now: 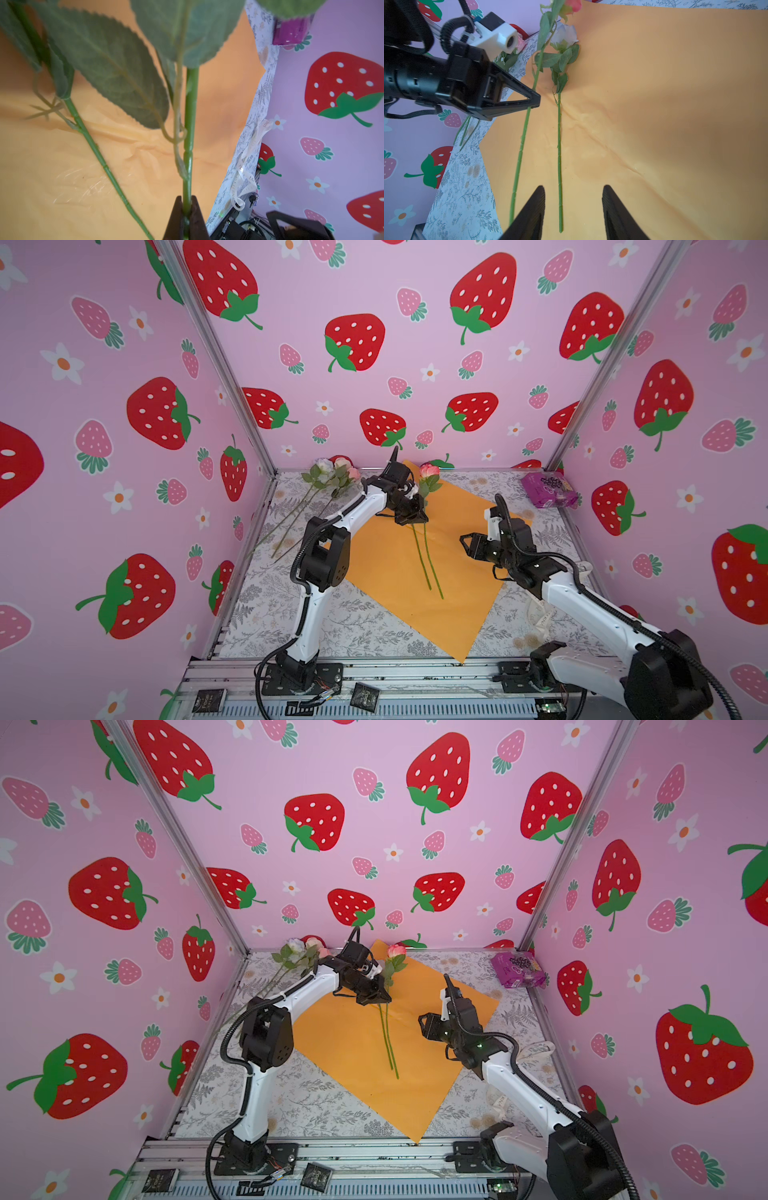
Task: Tie the bouquet of fake flowers
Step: 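Lay the pink rose beside the white rose with the left gripper and release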
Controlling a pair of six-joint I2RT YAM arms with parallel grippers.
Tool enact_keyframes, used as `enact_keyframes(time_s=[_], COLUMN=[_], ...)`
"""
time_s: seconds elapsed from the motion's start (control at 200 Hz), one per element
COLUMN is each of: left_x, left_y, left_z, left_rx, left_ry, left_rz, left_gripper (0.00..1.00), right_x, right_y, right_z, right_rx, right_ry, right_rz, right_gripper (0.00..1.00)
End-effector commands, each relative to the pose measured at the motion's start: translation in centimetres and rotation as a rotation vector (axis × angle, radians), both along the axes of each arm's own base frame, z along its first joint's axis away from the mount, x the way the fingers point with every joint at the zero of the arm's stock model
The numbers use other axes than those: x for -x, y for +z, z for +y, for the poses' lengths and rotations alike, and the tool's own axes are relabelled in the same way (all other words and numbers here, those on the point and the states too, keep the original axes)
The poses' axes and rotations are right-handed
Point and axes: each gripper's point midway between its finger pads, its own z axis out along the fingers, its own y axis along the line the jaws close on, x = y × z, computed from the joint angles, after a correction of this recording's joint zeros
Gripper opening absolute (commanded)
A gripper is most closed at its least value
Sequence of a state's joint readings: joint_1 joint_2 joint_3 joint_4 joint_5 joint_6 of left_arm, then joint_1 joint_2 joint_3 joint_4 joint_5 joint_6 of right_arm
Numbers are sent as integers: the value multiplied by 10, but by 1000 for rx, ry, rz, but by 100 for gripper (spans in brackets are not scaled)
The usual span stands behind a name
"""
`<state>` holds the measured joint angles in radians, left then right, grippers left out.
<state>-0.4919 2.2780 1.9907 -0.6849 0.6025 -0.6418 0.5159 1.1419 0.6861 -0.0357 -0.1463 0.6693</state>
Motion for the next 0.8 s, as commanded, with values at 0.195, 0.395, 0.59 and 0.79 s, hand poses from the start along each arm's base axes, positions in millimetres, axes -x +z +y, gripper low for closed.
enact_keyframes(time_s=[0.195,0.395,0.59,0.79], left_x=[-48,-53,-45,-43], left_y=[-30,-53,-71,-64], left_z=[-18,-17,-16,-12], left_rx=[-114,-181,-216,-231], left_ry=[158,122,78,63], left_rz=[-64,-58,-24,-38], left_gripper=[0,9,13,29], right_x=[5,6,6,6], right_y=[-15,-17,-18,-18], right_z=[-3,-4,-4,-3], right_rx=[15,22,23,19], right_ry=[-2,0,-2,5], right_rz=[45,49,49,53], right_gripper=[48,48,48,48])
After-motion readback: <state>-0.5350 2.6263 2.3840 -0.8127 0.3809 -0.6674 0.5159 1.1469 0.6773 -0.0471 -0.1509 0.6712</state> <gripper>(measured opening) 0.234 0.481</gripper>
